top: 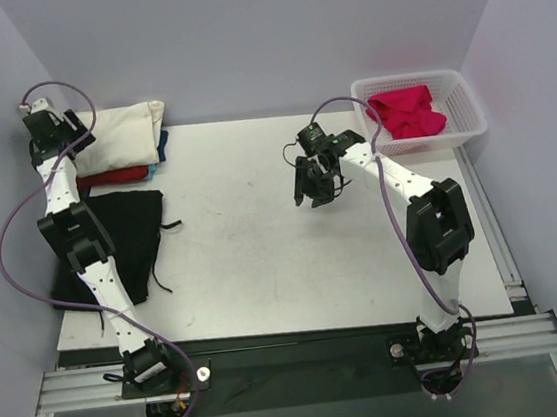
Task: Fold and stack the t-shirts
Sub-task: Put the neatly folded tshirt into the corner of the board with the left arm
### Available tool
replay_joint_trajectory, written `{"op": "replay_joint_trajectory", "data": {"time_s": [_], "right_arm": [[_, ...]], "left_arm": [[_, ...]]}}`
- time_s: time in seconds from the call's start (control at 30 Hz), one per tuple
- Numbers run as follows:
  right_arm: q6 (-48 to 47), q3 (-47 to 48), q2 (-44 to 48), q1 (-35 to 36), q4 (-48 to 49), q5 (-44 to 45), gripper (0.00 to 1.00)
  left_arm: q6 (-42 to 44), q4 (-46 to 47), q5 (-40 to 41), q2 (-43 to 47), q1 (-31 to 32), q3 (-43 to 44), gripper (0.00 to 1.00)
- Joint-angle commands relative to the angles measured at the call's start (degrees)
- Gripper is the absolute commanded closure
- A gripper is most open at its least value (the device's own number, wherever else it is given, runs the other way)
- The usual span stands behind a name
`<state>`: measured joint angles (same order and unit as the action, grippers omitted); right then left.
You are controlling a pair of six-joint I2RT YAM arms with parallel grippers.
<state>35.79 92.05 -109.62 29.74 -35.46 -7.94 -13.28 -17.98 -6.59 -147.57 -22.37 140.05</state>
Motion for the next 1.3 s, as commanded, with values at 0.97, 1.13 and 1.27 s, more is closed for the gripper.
{"op": "replay_joint_trajectory", "data": {"time_s": [0.97, 1.13, 1.27], "right_arm": [[-9.51, -10.22, 22.95, -3.36, 4.08, 19.9, 0.53], [-10.74, -16.28, 26.12, -5.65, 7.16, 20.95, 0.52], [-11.71, -20.06, 27.79, -6.09, 9.09, 21.66, 0.52]], "left_arm": [[3.35, 6.64, 1.31, 43.41, 28.94, -42.92, 0.03], [1.5, 6.2, 2.99, 52.27, 33.17, -52.75, 0.03], [1.24, 6.46, 4.74, 59.14, 36.08, -63.21, 0.03]]}}
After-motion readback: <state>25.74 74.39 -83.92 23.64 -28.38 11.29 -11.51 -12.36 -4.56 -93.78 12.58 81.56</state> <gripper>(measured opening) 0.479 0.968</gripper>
